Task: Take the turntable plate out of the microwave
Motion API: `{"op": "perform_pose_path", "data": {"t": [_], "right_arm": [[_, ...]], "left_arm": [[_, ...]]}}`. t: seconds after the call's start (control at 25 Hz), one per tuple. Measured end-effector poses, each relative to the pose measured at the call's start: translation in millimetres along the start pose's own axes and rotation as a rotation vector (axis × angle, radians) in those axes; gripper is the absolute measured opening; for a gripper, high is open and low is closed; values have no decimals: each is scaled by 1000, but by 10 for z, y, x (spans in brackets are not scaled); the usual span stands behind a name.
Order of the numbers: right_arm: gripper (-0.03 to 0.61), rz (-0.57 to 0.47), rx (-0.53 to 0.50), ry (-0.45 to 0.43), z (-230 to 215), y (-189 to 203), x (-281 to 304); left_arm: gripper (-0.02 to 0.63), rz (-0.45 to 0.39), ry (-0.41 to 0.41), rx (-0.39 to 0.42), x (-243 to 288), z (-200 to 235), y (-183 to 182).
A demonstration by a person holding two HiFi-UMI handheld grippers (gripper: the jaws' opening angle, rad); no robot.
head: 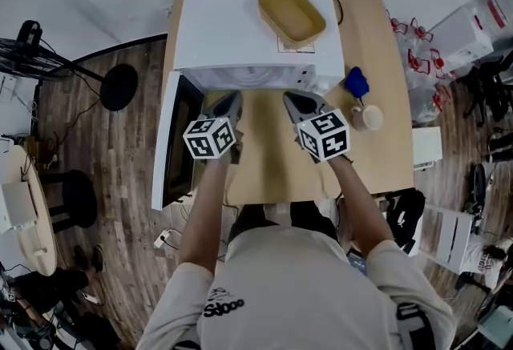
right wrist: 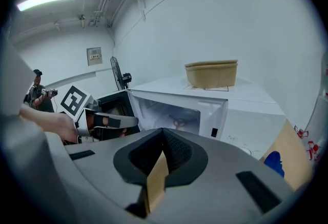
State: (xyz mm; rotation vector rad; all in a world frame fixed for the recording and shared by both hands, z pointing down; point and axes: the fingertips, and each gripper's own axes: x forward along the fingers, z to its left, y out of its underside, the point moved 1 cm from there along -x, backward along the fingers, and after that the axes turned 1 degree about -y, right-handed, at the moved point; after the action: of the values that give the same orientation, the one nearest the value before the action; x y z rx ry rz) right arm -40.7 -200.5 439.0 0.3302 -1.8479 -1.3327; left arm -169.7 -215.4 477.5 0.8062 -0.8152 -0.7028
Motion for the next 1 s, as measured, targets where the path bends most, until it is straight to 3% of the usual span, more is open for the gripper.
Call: {"op": "perform_pose_path", "data": {"t": [0.16, 0.32, 0.56, 0.76, 1.0], "right_arm": [[6, 54, -12, 1, -123, 182, 111], [6, 67, -80, 0, -139, 289, 189], [6, 56, -45, -9, -216, 354, 266], [6, 53, 22, -15, -243, 405, 317], [6, 81, 13, 1, -253, 524, 330]], "left_arm": [[18, -5, 2, -143, 242, 115, 175], [19, -35, -1, -348, 433, 259, 347], [43, -95, -14, -617, 658, 472, 542], [64, -115, -17, -660, 792, 581, 596], [84, -139, -32, -777, 910, 652, 691]]}}
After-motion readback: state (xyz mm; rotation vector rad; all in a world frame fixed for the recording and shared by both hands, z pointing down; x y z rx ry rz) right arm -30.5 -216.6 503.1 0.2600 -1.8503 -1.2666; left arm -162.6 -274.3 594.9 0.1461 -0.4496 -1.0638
